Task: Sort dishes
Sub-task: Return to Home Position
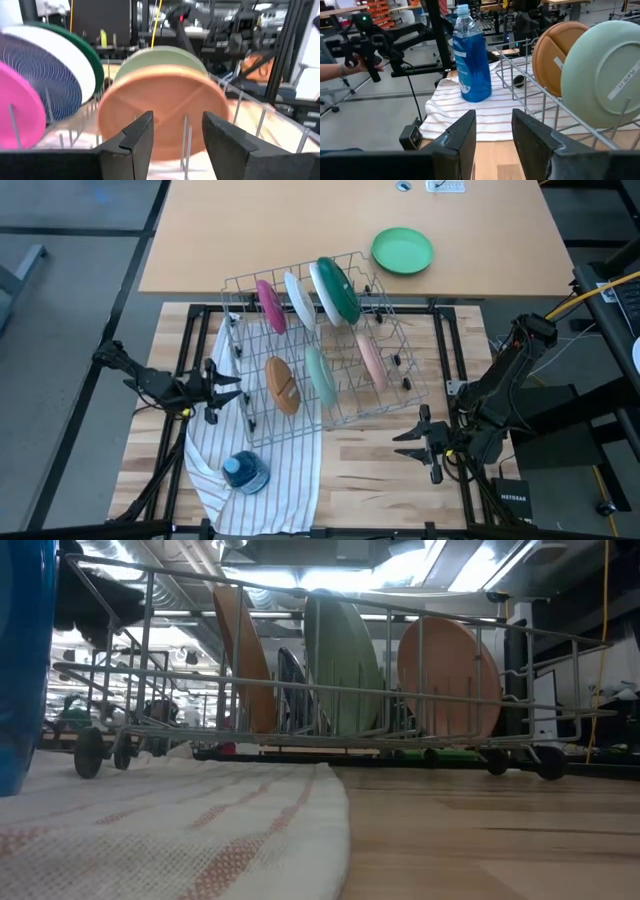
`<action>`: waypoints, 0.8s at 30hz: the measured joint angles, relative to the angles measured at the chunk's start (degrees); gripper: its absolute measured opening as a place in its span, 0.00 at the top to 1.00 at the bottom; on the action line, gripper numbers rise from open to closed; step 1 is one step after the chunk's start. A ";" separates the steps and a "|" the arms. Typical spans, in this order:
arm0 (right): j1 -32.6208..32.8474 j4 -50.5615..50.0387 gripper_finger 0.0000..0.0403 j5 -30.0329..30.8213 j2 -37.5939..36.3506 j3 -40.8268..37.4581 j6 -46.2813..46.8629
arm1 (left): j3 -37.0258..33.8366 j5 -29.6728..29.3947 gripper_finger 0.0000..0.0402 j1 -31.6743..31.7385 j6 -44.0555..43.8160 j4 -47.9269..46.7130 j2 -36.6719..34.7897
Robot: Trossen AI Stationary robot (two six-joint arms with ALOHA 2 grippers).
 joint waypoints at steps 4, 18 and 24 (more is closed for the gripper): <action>-3.53 3.85 0.68 -3.00 3.28 0.00 0.37 | 0.00 -0.10 0.61 0.00 -2.45 -1.44 0.38; -26.54 17.05 0.68 -32.95 11.92 0.00 -11.51 | 0.00 -0.26 0.61 0.00 1.59 -1.53 0.37; -28.70 6.01 0.68 -34.60 4.13 0.00 -11.78 | 0.00 -0.26 0.61 0.00 1.40 -1.55 0.37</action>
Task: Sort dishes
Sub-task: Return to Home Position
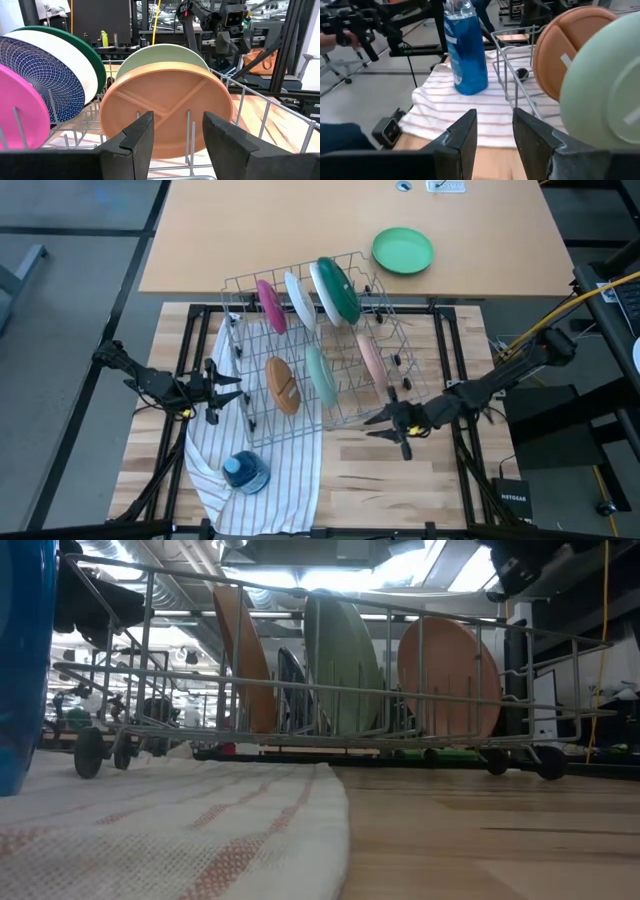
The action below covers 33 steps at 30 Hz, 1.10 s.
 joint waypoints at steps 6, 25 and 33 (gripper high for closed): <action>0.84 -10.48 0.68 1.59 -9.02 0.00 0.37 | 0.00 0.00 0.61 0.00 -0.19 -0.03 0.00; 13.24 -28.11 0.68 23.46 -24.22 -2.17 6.14 | -0.02 0.00 0.61 0.00 -0.21 0.10 0.00; 17.99 -18.82 0.68 30.69 -28.71 -14.21 14.01 | -0.02 0.02 0.61 1.31 -0.23 1.97 -0.17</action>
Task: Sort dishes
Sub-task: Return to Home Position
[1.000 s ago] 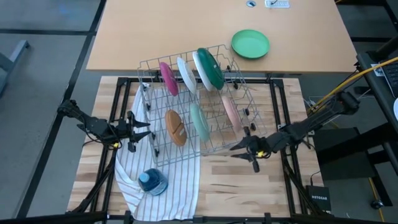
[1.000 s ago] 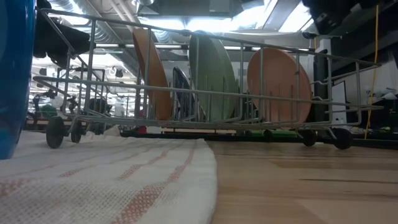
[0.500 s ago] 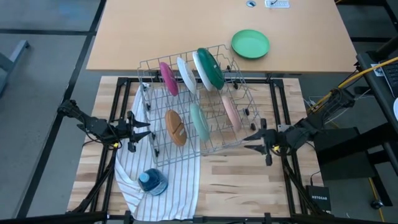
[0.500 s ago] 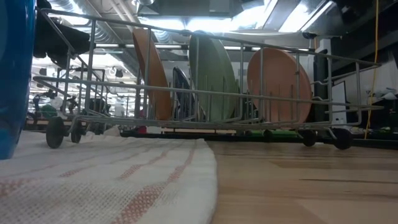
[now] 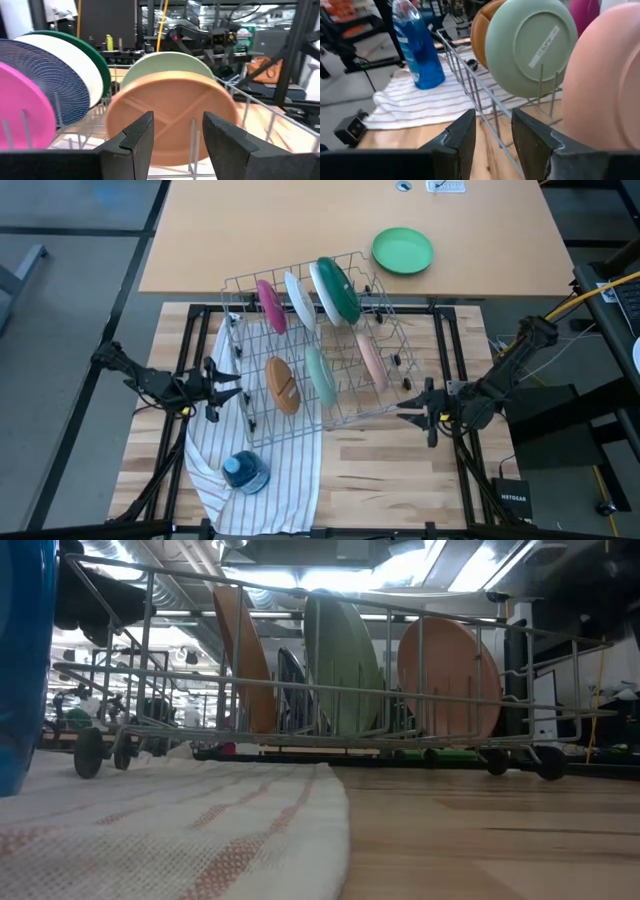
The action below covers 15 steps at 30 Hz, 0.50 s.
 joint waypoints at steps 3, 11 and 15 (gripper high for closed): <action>0.54 2.69 0.68 -0.04 -0.91 -2.10 0.02 | 0.00 0.00 0.61 1.61 0.00 0.82 0.02; 0.45 2.79 0.68 -0.37 -1.32 -4.31 -1.51 | 0.00 0.00 0.61 7.34 0.00 0.84 0.00; 0.45 2.35 0.68 -0.47 -1.32 -4.45 -2.24 | -0.01 0.00 0.61 10.12 0.00 0.85 0.00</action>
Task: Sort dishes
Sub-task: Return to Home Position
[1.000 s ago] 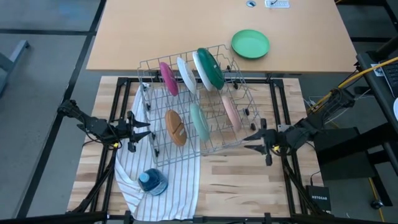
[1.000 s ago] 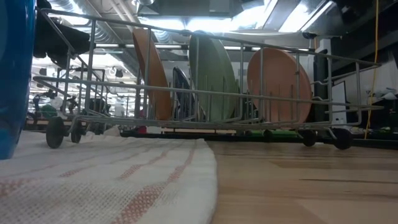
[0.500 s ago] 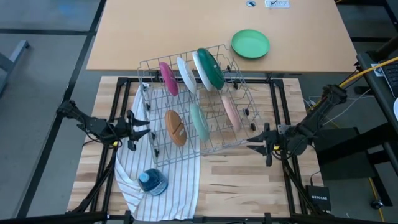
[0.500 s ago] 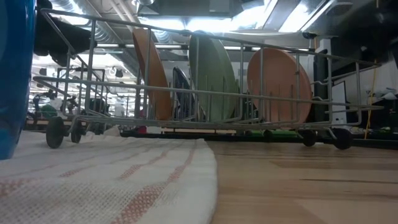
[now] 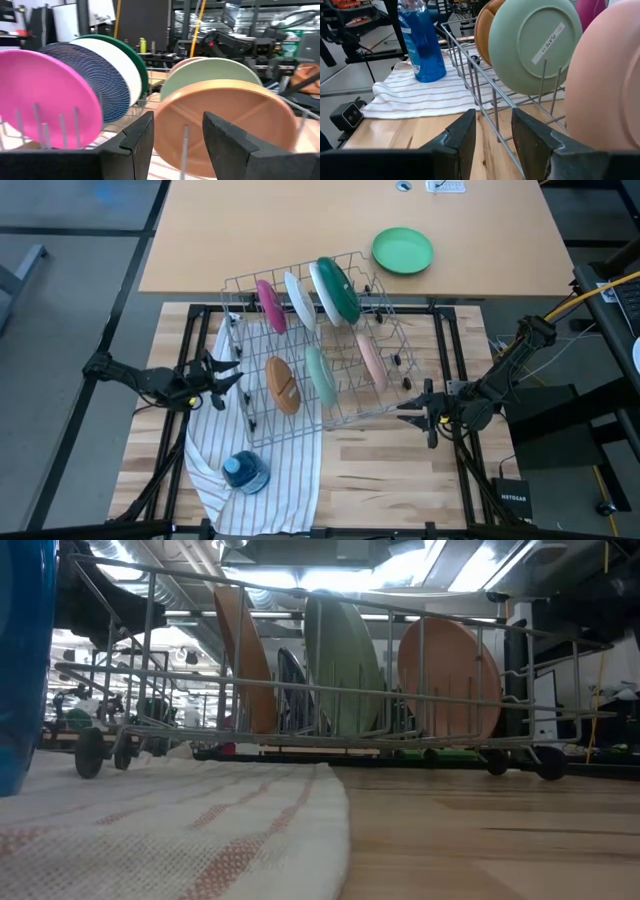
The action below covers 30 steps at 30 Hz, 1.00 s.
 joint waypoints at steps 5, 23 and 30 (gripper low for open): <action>0.00 -1.76 0.68 0.04 0.02 -0.02 -0.04 | 0.01 0.00 0.61 2.88 0.00 -1.45 0.00; -0.02 -2.44 0.68 0.12 0.07 -0.09 0.03 | 0.01 -0.02 0.61 5.77 0.01 -2.79 0.07; -0.04 -2.82 0.68 -0.02 0.07 -0.15 -1.27 | 0.02 -0.02 0.61 5.77 0.00 -2.83 0.07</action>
